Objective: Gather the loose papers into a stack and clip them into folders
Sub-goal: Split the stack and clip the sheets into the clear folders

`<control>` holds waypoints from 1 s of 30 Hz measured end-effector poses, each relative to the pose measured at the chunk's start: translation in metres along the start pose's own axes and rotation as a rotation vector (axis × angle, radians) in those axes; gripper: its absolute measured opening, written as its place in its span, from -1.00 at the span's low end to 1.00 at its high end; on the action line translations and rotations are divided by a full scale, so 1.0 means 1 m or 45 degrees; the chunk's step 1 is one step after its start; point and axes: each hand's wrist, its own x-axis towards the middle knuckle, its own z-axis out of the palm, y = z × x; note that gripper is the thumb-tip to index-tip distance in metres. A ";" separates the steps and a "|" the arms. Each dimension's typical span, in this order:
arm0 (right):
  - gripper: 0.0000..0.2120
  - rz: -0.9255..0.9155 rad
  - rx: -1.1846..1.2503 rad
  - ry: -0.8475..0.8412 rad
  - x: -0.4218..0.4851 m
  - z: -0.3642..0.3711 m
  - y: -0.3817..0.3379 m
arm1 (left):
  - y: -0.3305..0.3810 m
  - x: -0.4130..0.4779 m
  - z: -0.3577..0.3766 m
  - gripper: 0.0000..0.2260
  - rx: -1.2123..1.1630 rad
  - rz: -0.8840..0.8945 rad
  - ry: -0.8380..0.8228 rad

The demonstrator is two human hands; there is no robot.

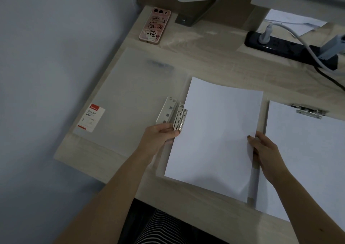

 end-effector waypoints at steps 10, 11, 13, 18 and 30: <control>-0.84 -0.029 -0.114 0.114 0.003 0.002 0.002 | -0.009 0.006 -0.012 -0.86 0.254 -0.049 -0.122; -0.79 -0.043 -0.185 0.175 0.003 0.005 0.001 | -0.010 0.005 -0.011 -0.85 0.248 -0.049 -0.118; -0.65 -0.088 -0.373 0.285 0.000 0.015 -0.002 | -0.010 0.003 -0.010 -0.83 0.233 -0.054 -0.105; -0.57 -0.483 -1.195 0.357 -0.011 0.032 0.009 | 0.003 -0.010 -0.003 -0.90 0.257 0.053 -0.031; -0.53 -0.030 -0.435 -0.235 -0.047 -0.005 -0.025 | 0.056 -0.090 0.080 -0.85 0.027 0.535 -0.132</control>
